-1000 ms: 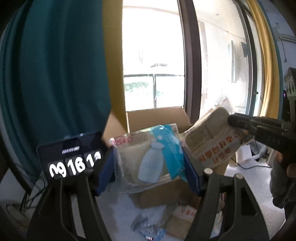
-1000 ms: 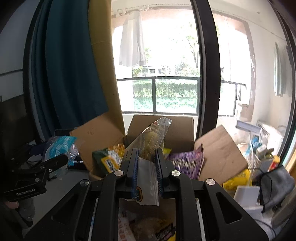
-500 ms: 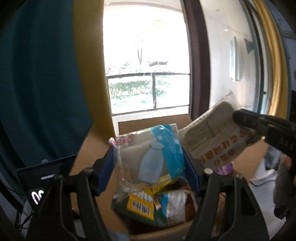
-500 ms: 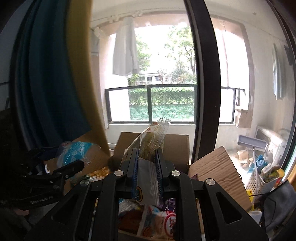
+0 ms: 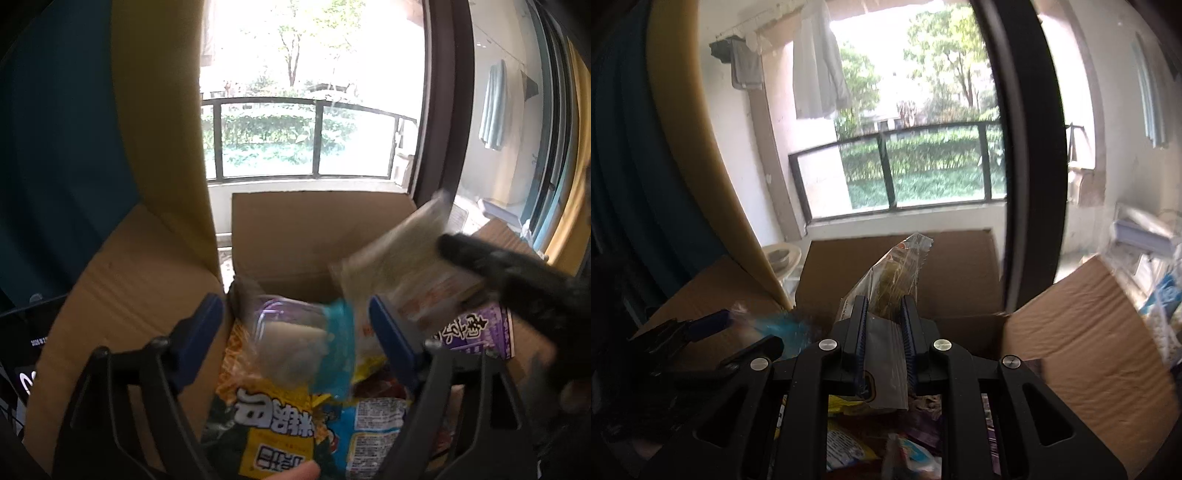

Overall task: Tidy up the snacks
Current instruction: 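Carry both packets over the cardboard box and open both tools inside, then move both tools back from the box to the snack pile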

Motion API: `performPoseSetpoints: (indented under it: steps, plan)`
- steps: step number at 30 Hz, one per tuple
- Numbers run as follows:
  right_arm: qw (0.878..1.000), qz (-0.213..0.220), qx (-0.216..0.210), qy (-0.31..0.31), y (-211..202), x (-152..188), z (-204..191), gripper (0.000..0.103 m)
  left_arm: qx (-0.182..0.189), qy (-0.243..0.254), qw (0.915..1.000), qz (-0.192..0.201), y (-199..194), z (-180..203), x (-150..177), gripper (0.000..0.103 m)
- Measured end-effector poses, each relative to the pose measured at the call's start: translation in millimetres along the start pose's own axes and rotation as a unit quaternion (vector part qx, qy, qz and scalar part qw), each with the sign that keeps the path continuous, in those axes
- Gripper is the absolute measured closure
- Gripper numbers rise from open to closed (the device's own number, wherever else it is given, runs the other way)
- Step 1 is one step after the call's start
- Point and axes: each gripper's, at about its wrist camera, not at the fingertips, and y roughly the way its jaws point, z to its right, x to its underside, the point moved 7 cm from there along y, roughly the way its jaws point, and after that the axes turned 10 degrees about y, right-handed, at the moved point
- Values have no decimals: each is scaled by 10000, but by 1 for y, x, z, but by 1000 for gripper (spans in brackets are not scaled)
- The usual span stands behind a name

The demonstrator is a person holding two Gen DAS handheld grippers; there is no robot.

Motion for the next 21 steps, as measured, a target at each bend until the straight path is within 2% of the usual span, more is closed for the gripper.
performPoseSetpoints:
  steps: [2, 4, 5, 6, 11, 15, 21]
  plan:
    - [9999, -135, 81, -25, 11, 6, -5, 75, -28, 16, 10000, -25, -3, -1, 1, 20]
    - [9998, -170, 83, 43, 12, 10, -7, 59, -45, 9, 10000, -25, -7, -2, 0, 20]
    - [9998, -179, 60, 79, 11, 11, -7, 47, -41, -5, 10000, 7, -10, -2, -1, 20]
    - [9998, -174, 58, 80, 8, 13, -7, 44, -50, -15, 10000, 42, -14, -2, -1, 20]
    - [9997, -194, 164, -16, -13, 17, -7, 44, -88, -93, 9999, 79, -32, 3, 2, 18]
    - [9998, -144, 155, -46, -38, 19, -6, 44, -41, -190, 9996, 224, -64, 7, 6, 18]
    - [9999, -100, 64, -88, -88, 32, -6, 44, -89, 111, 9988, 459, -114, 33, 18, 18]
